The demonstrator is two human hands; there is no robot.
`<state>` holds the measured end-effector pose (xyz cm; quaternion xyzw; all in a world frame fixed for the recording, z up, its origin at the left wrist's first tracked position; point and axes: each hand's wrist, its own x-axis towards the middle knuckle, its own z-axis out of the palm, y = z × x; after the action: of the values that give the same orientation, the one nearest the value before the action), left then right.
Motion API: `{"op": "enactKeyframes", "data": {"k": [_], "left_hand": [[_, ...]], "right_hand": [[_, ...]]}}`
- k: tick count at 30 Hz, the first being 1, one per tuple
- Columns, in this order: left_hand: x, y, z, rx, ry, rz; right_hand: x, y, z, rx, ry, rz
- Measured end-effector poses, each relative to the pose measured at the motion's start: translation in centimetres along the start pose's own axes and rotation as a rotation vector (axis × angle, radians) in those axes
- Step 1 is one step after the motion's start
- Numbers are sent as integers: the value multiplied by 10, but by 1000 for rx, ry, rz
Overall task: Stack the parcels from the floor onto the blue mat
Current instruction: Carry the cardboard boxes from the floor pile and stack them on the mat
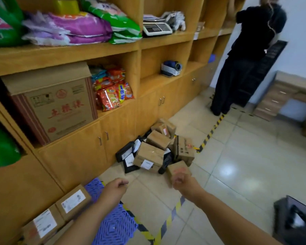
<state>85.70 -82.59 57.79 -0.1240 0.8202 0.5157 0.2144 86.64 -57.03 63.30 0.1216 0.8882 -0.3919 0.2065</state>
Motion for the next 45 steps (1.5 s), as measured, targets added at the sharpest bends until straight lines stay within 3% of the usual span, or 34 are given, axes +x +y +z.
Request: {"op": "enactKeyframes", "data": {"k": [12, 19, 31, 45], "left_hand": [[60, 139, 193, 17, -30, 42], [122, 195, 234, 92, -47, 78], [314, 343, 298, 213, -128, 199], [463, 444, 379, 209, -124, 110]], "right_hand": [[63, 137, -193, 46, 106, 95], [126, 161, -251, -18, 93, 73], [282, 156, -390, -105, 131, 109], [445, 198, -517, -47, 110, 121]]}}
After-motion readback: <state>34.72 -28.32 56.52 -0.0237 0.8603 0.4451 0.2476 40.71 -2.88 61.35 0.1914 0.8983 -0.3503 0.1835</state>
